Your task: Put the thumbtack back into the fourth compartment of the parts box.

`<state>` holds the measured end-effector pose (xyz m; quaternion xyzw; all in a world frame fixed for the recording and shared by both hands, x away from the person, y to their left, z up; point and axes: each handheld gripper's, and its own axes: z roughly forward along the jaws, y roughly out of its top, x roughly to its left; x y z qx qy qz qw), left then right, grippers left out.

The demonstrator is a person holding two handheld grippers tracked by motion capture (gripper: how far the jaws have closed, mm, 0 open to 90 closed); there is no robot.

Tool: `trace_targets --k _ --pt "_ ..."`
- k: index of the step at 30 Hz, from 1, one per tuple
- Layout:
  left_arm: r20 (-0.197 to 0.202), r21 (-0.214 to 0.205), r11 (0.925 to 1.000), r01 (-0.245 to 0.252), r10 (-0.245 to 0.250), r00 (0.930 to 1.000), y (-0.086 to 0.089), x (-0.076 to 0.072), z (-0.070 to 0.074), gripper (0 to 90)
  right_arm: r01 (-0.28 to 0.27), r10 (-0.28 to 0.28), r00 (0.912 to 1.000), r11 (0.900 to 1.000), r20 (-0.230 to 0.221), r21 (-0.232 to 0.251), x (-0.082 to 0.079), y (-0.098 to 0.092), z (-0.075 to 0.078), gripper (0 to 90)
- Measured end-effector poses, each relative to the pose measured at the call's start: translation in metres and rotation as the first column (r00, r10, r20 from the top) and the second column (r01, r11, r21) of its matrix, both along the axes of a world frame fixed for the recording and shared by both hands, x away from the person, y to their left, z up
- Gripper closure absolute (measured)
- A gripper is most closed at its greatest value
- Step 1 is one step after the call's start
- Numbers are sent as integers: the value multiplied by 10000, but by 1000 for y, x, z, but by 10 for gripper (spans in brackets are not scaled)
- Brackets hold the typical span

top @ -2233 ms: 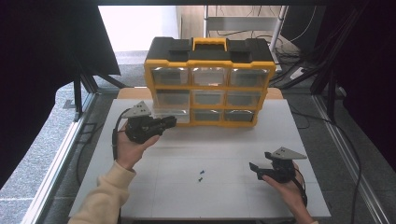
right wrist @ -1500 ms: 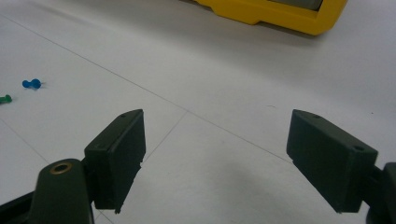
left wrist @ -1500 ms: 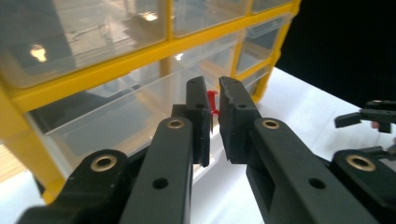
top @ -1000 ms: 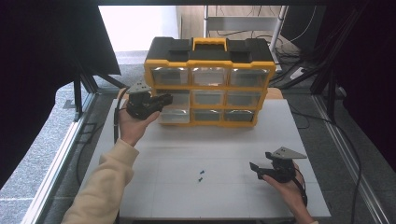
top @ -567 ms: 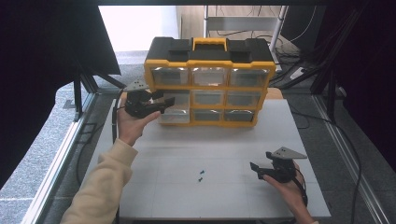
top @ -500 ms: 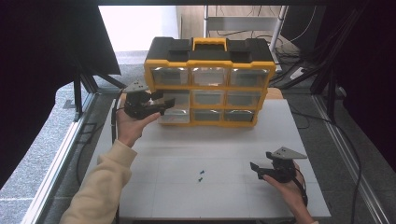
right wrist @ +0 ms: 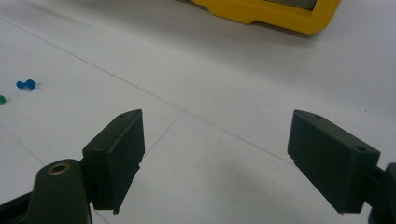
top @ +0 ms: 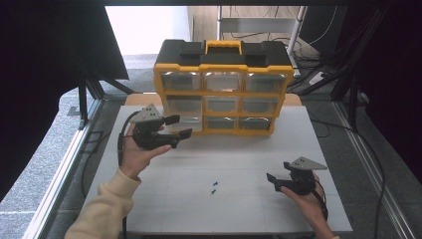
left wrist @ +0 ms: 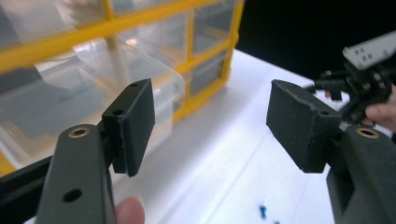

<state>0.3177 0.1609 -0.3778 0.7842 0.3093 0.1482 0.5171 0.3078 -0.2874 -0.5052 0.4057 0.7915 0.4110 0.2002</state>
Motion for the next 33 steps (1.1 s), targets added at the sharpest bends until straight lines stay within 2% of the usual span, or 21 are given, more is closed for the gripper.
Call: trace_targets --k 6,11,24,25,33 --pt "-255 143 9994 300 -296 9992 -4 -11 -13 311 16 -16 10000 10000 -10 -9 0 0 0 190" --pt "-645 229 9982 551 -535 9965 -10 -19 -30 304 0 0 10000 10000 -11 3 0 0 0 190" --pt "-1309 727 9929 943 -842 9878 -28 -19 -56 303 12 -12 10000 10000 -29 -37 0 1 0 190" --pt "-1432 861 9911 1016 -886 9857 -31 -18 -61 302 24 -24 10000 10000 -23 -71 0 1 0 190" --pt "-1914 1146 9849 1295 -1060 9758 -41 -15 -76 303 3 -3 10000 9999 -32 -119 0 1 -1 190"
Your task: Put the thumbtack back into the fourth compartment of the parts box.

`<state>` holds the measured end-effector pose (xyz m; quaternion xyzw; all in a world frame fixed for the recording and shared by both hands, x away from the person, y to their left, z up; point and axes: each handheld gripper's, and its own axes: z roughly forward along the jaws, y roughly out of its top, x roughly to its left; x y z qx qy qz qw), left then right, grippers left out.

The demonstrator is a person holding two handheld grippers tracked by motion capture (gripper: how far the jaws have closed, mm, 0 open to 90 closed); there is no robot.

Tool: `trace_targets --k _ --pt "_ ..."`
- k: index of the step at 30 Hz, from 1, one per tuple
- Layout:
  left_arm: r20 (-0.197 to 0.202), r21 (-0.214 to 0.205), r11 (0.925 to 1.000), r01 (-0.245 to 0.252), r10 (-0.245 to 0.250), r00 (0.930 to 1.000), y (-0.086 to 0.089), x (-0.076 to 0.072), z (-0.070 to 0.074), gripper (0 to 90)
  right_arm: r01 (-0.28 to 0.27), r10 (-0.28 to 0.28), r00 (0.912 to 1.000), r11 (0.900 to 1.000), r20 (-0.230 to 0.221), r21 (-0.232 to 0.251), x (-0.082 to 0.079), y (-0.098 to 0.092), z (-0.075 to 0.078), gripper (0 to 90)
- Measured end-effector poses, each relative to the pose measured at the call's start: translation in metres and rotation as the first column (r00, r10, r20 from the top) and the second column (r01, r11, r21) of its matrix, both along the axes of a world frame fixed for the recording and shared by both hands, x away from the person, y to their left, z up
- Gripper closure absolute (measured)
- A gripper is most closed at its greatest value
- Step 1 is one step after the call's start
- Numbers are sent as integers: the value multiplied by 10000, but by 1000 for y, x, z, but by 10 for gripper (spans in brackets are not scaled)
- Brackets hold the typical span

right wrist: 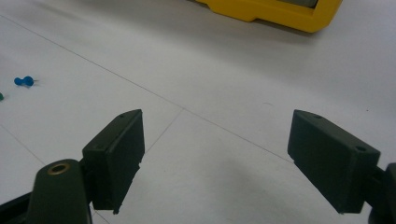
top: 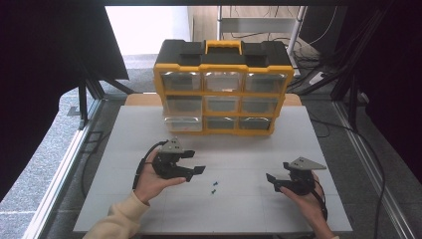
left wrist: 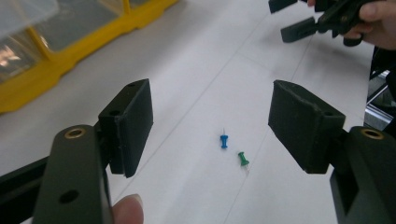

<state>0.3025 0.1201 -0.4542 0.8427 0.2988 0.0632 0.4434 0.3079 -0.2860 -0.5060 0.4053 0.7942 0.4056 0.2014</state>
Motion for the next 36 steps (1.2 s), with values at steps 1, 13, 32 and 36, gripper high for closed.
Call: trace_targets --k 1,13,32,36 --pt "-43 40 10000 17 -17 10000 -2 1 -2 303 -36 36 10000 10000 -11 14 0 0 0 190" --pt "-865 720 9965 428 -365 9956 -26 10 -29 298 -86 86 9999 9999 -53 -84 1 1 -1 189" --pt "-1591 2571 9592 1179 -783 9842 -70 25 -62 355 -92 91 9999 9998 -61 -154 1 1 -2 189" --pt "-1518 2834 9519 1165 -754 9855 -77 24 -64 405 -87 86 9999 9998 -67 -176 1 1 -2 189"
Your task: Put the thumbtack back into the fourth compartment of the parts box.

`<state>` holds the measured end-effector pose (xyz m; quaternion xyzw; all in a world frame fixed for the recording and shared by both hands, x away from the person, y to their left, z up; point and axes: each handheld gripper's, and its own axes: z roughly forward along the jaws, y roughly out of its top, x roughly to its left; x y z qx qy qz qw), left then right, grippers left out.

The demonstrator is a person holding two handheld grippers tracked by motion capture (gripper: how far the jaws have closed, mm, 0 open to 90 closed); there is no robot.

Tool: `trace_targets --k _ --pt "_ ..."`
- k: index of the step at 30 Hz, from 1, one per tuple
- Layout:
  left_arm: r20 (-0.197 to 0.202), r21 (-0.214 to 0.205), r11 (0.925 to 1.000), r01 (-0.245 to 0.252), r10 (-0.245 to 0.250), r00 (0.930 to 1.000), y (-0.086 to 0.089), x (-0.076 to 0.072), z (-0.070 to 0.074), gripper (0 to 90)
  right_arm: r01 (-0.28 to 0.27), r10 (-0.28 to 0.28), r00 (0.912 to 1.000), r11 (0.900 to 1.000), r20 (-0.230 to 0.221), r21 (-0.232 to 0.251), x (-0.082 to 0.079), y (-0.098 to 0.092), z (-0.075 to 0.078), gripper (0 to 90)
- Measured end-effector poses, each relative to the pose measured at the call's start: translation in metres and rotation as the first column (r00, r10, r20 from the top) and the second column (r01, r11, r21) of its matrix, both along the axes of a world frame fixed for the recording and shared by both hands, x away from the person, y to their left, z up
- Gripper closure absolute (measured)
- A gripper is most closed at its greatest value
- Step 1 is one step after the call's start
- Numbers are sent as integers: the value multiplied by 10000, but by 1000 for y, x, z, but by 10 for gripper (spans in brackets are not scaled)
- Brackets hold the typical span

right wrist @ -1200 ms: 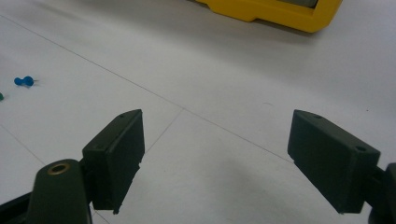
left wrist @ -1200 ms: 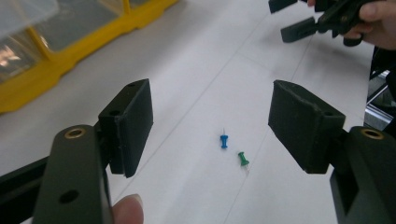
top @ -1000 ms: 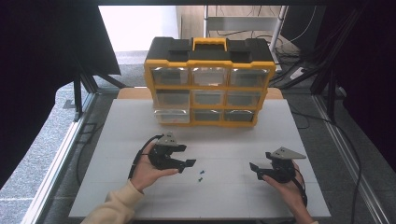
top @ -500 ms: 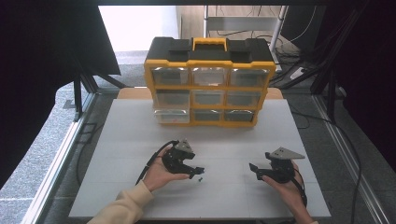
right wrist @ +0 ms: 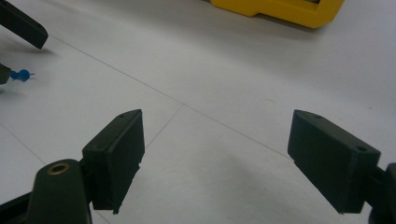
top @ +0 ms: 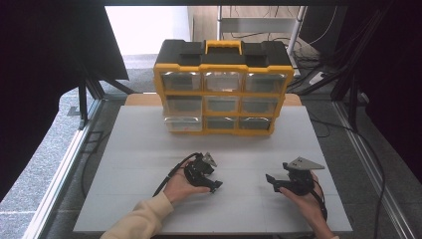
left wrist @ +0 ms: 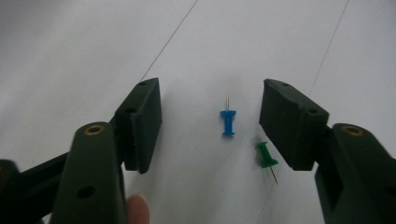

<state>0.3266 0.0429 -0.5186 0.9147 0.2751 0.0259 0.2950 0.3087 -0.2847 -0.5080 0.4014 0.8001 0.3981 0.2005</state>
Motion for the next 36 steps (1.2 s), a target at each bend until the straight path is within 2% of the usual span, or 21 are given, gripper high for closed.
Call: trace_targets --k 4,5,6,13,14,17,21,27,29,31,33,35,36 --pt "109 224 9997 78 -80 9999 -5 -2 -1 488 25 -25 10000 10000 -5 -20 0 0 0 189" --pt "404 642 9977 207 -233 9989 -7 -4 -1 510 25 -25 10000 10000 -4 -23 0 0 0 189" --pt "478 707 9972 227 -261 9985 -8 -5 -1 527 13 -13 10000 10000 -9 -5 0 0 0 189" --pt "261 633 9977 240 -257 9993 -8 -4 0 716 38 -38 10000 10000 -11 -56 0 0 0 190" --pt "219 614 9978 238 -251 9994 -7 -3 0 716 41 -41 10000 10000 -13 -59 0 0 0 190" --pt "193 563 9979 320 -331 9993 -8 -4 0 822 54 -54 10000 10000 -7 -63 0 0 0 190" --pt "222 564 9979 328 -341 9992 -8 -4 0 829 76 -76 10000 9999 -16 -71 0 0 0 190" --pt "261 364 9989 288 -298 9992 -6 -5 -1 831 125 -126 9999 9999 -33 -62 0 0 0 191" --pt "246 92 9997 248 -250 9994 -4 -5 -1 831 139 -139 9999 9999 -23 -64 1 -1 0 191" --pt "261 19 9996 270 -270 9993 -2 -5 0 831 145 -145 9999 9999 -25 -59 1 -1 0 191" --pt "354 -375 9991 171 -158 9992 4 -4 2 831 164 -164 9999 9999 -27 -52 0 -1 0 191" --pt "354 -489 9987 132 -115 9993 7 -4 4 831 169 -169 9999 9998 -30 -51 1 -1 0 191" --pt "399 -854 9963 -50 84 9992 11 -4 7 831 170 -170 9999 9998 -30 -65 1 -1 0 191"
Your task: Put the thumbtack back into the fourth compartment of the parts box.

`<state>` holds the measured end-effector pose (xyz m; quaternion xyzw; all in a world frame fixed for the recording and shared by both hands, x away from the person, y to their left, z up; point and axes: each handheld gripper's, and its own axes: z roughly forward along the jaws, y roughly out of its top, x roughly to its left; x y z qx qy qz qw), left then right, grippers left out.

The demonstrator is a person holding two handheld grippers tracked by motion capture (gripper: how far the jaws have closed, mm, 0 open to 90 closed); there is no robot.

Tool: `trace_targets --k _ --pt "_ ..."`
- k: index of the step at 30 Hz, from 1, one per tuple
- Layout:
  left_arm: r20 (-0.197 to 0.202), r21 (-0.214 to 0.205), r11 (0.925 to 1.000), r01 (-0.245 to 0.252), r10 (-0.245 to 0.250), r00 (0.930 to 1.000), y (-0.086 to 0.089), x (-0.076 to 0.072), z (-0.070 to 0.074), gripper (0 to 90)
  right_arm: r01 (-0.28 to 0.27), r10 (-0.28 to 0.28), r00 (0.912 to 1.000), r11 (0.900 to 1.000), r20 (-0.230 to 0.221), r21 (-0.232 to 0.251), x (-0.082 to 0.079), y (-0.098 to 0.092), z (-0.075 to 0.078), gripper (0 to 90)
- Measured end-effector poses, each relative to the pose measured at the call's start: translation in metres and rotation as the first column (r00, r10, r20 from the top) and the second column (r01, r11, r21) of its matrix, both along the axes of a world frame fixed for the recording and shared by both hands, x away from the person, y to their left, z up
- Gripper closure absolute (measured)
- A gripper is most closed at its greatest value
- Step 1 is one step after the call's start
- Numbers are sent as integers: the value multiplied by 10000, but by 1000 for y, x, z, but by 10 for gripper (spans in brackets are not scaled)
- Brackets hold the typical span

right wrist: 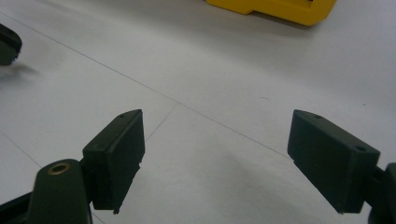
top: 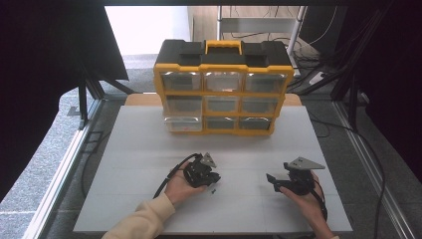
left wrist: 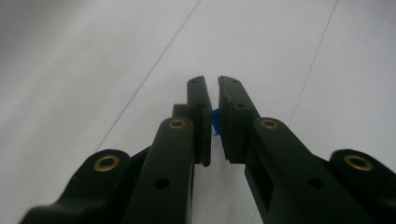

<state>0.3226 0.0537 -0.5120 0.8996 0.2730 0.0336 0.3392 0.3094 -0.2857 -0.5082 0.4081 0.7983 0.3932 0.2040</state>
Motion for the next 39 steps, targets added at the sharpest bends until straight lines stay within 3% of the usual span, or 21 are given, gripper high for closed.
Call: trace_targets --k 1,3,8,9,12,19,21,26,39 --pt "0 0 10000 0 0 10000 0 0 0 831 0 0 10000 10000 0 0 0 0 0 191" --pt "34 -476 9986 -250 252 9997 7 -1 5 831 -4 4 10000 10000 5 -7 0 0 0 191" --pt "228 -843 9959 -325 346 9991 17 -2 12 831 16 -16 10000 10000 -2 8 0 0 0 191" --pt "291 -1154 9923 -457 494 9984 20 -4 16 831 5 -5 10000 10000 11 1 0 0 0 191" --pt "347 -1471 9876 -541 598 9976 26 -5 21 831 10 -10 10000 10000 2 -3 0 0 0 191" --pt "567 -1950 9785 -665 789 9953 38 -7 31 831 30 -30 10000 10000 12 21 0 0 0 191" --pt "514 -2338 9698 -703 845 9951 43 -8 36 831 16 -16 10000 10000 18 1 0 1 0 191" --pt "658 -2690 9593 -859 1073 9920 51 -8 44 831 30 -30 10000 10000 16 16 0 0 0 191" --pt "941 -3072 9469 -951 1296 9871 59 -10 58 831 24 -24 10000 10000 41 -48 0 1 0 191"
